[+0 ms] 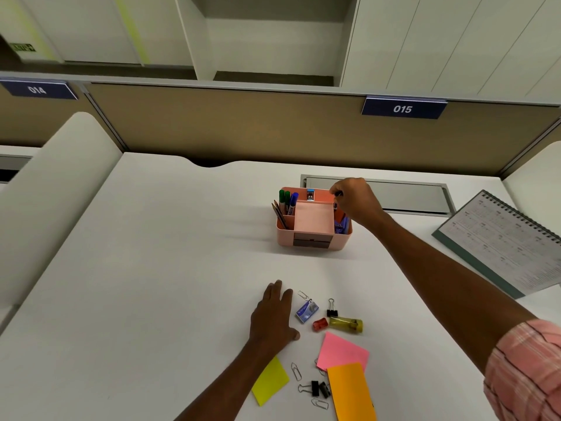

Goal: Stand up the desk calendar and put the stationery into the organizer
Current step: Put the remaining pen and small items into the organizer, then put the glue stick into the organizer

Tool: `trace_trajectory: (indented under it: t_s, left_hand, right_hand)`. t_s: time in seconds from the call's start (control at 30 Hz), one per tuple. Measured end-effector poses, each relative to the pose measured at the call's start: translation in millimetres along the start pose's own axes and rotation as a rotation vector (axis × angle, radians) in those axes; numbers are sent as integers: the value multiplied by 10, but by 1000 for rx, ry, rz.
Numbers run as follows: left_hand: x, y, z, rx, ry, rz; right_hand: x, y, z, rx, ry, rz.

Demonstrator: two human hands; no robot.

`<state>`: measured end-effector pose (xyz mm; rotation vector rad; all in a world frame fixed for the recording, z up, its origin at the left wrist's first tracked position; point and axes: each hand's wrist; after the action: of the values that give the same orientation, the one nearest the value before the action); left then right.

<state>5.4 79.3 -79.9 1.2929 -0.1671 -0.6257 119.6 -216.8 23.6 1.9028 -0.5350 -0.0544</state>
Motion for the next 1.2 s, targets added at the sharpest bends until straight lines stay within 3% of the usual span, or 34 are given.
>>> trace_trajectory:
  t_s: [0.3,0.67,0.83,1.07,1.2]
  left_hand:
    - [-1,1,-16,-16,3,-1]
    - [-42,-56,-40,-164,40,40]
    - [-133,-137,-19,-382,91,117]
    - [-201,-109,176,-500,22,249]
    - [-209,-32,296,-543,36,257]
  right_hand:
    - [-46,27,-15,17,19,7]
    - [-753,308,-151,173,56,192]
    - [-1767,224,16,269,-8,-22]
    - [-2691,-193,375,24,-37,-269]
    - [-2866,-363,377,-92,-25,-297]
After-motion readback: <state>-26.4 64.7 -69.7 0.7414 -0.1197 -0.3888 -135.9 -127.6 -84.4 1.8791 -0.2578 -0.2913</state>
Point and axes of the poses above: each hand's wrist, its own x-axis towards the middle knuckle, its own y-axis out of the back of the hand, z = x × y, and after that the axes turned 12 degrees about z, right-handed
